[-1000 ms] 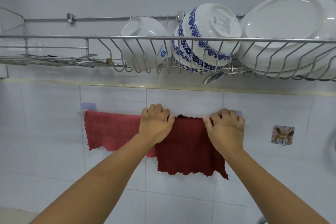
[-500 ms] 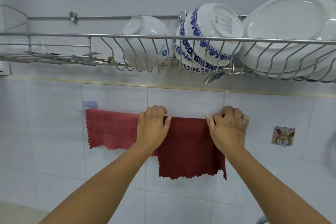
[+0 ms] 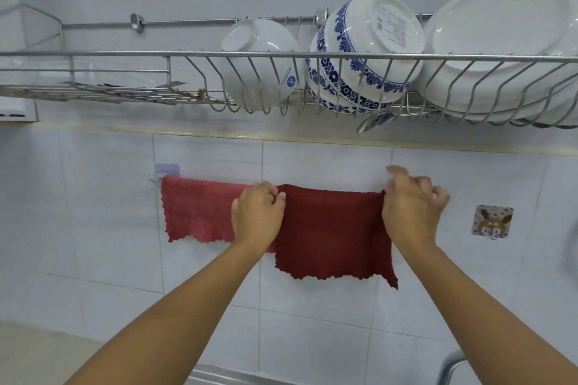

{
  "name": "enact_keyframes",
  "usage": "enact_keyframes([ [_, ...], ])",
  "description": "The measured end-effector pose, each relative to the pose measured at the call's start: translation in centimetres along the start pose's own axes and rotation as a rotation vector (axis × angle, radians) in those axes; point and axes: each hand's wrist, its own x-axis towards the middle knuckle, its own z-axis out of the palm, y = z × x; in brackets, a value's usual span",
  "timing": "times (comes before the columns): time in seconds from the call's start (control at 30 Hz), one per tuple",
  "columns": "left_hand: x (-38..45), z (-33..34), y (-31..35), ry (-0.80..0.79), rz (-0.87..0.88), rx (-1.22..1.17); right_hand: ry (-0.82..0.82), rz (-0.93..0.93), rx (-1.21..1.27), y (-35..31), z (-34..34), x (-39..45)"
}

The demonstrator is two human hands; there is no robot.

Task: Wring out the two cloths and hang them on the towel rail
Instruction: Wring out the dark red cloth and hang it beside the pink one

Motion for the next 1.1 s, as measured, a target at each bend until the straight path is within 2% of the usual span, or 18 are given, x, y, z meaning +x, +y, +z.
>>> enact_keyframes([
  [0.1, 2.3, -0.7, 0.7, 0.012, -0.051, -0.044, 0.005, 0.060, 0.004, 0.5, -0.8, 1.1],
  [0.23, 5.0, -0.9, 0.9, -0.131, -0.025, 0.244, -0.132, 0.019, -0.054, 1.8, -0.9, 1.7],
  [0.3, 5.0, -0.8, 0.7, -0.101, 0.063, 0.312, -0.137, -0.008, -0.046, 1.6, -1.1, 2.0],
  [0.37, 3.8, -0.4, 0.5, -0.012, 0.226, 0.309, -0.142, -0.052, -0.089, 0.9, -1.2, 1.5],
  [0.47, 1.3, 0.7, 0.4, -0.007, 0.422, 0.343, -0.171, -0.108, -0.171, -0.3, -1.1, -0.5],
  [0.6, 0.2, 1.2, 0.2, -0.049, 0.412, 0.359, -0.254, -0.125, -0.235, -0.5, -0.7, -2.0],
  [0.77, 0.1, 0.8, 0.0, -0.130, 0.438, 0.426, -0.263, -0.090, -0.254, 0.5, -0.8, -1.9],
  [0.9, -0.5, 1.0, -0.4, -0.211, 0.383, 0.496, -0.299, -0.075, -0.240, -0.2, -0.8, -2.4],
  [1.1, -1.2, 1.4, -0.4, -0.282, 0.364, 0.523, -0.372, -0.151, -0.292, 0.0, -0.4, -3.8],
])
